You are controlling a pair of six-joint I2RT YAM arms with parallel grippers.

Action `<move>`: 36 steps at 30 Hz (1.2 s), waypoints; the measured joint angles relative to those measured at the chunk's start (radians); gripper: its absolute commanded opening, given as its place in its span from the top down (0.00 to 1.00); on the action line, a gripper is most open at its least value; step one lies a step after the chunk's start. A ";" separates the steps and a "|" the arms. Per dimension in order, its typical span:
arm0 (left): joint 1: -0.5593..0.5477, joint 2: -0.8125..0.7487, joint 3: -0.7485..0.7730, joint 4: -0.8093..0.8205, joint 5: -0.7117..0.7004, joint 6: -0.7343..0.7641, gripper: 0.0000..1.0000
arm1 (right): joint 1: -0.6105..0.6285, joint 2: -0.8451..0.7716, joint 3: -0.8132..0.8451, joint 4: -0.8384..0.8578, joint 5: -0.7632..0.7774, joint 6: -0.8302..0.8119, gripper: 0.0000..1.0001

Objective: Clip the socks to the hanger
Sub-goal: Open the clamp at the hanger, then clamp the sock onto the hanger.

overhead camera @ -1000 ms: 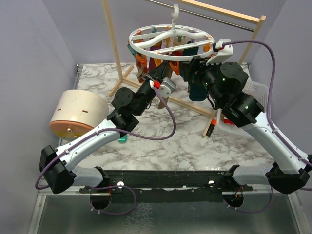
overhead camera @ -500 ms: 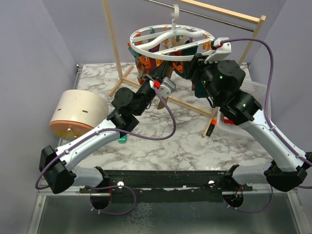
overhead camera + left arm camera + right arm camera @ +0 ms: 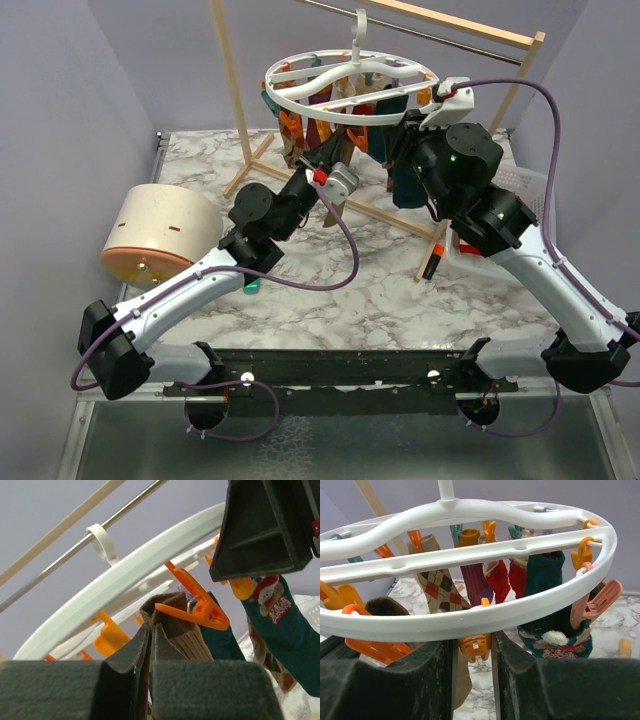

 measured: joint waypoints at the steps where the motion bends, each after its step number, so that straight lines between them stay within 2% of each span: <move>1: 0.000 -0.003 -0.010 0.000 0.000 -0.006 1.00 | 0.000 0.000 0.000 0.000 0.000 0.000 0.89; 2: 0.000 -0.005 -0.019 0.000 0.000 -0.011 1.00 | 0.000 0.000 0.000 0.000 0.000 0.000 0.92; 7: 0.000 -0.018 -0.076 -0.005 0.010 -0.043 1.00 | 0.000 -0.001 0.003 -0.007 -0.001 0.000 0.93; 13: 0.000 -0.036 -0.130 -0.011 0.090 -0.071 1.00 | 0.000 -0.003 0.011 -0.014 -0.011 0.001 0.93; 21: 0.000 -0.036 -0.130 -0.011 0.212 -0.092 1.00 | 0.000 -0.003 0.011 -0.018 -0.031 0.011 0.94; 36: 0.000 0.011 -0.087 -0.011 0.243 -0.100 1.00 | 0.000 -0.003 0.011 -0.022 -0.059 0.034 0.94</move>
